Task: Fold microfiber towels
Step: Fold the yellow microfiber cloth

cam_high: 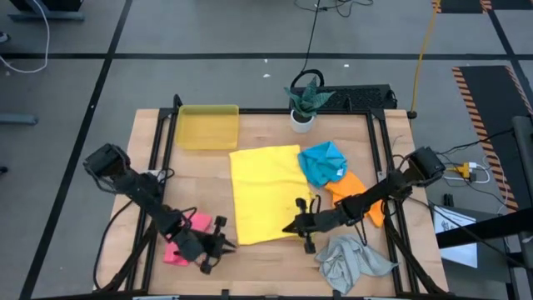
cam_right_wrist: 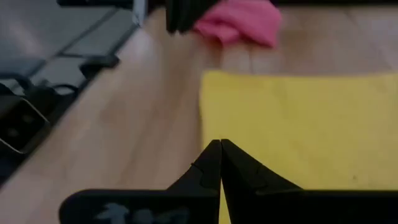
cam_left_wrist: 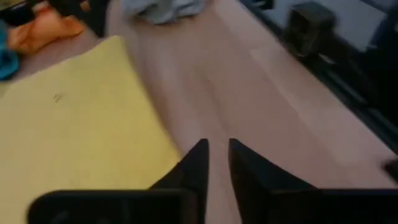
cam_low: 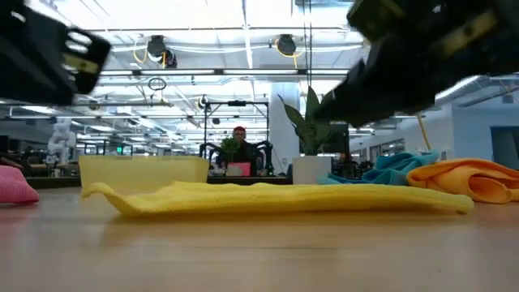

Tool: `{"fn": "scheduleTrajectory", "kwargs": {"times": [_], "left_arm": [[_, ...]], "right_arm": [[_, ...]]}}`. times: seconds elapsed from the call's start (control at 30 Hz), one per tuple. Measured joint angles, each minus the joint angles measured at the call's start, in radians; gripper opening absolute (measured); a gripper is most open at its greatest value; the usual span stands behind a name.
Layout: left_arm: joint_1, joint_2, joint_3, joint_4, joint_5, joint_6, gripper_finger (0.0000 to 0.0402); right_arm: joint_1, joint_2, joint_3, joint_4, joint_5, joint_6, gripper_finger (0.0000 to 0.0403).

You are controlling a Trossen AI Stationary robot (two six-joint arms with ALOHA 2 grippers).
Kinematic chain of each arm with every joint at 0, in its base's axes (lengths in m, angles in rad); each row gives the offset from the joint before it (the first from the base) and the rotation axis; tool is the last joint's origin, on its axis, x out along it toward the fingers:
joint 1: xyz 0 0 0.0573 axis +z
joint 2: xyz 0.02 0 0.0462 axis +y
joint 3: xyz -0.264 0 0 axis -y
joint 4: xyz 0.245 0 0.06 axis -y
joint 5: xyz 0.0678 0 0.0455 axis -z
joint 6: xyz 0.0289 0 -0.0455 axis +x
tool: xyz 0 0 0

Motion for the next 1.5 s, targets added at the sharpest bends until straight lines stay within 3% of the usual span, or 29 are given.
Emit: {"fn": "scheduleTrajectory", "kwargs": {"times": [0.27, 0.43, 0.57, 0.67, 0.83, 0.97, 1.1, 1.33, 1.5], "left_arm": [[-0.062, 0.110, -0.002, 0.007, -0.170, 0.119, 0.0198], [-0.036, 0.198, 0.001, 0.019, -0.181, 0.159, 0.0220], [0.004, 0.240, 0.009, 0.069, -0.269, 0.174, 0.0202], [0.031, 0.238, 0.008, 0.102, -0.271, 0.195, 0.0187], [0.062, 0.234, 0.006, 0.128, -0.158, 0.252, 0.0180], [0.094, 0.234, 0.006, 0.105, -0.044, 0.175, 0.0174], [0.103, 0.233, 0.006, 0.104, -0.018, 0.140, 0.0135], [0.082, 0.238, 0.003, 0.128, -0.049, 0.079, 0.0012], [0.051, 0.238, 0.016, 0.149, -0.172, 0.084, 0.0017]], "right_arm": [[0.046, -0.002, 0.000, 0.107, 0.001, -0.058, 0.0005], [0.067, -0.036, 0.000, 0.023, 0.007, -0.072, 0.0025], [0.097, -0.138, 0.000, -0.210, 0.156, -0.067, 0.0031], [0.112, -0.200, 0.000, -0.378, 0.210, -0.050, 0.0031], [0.144, -0.196, 0.000, -0.523, 0.153, -0.074, 0.0032], [0.158, -0.196, 0.001, -0.597, 0.095, -0.106, 0.0032], [0.170, -0.196, 0.000, -0.730, 0.063, -0.140, 0.0032], [0.170, -0.196, 0.001, -0.675, -0.030, -0.186, 0.0060], [0.163, -0.196, 0.000, -0.560, -0.009, -0.225, 0.0082]]}}
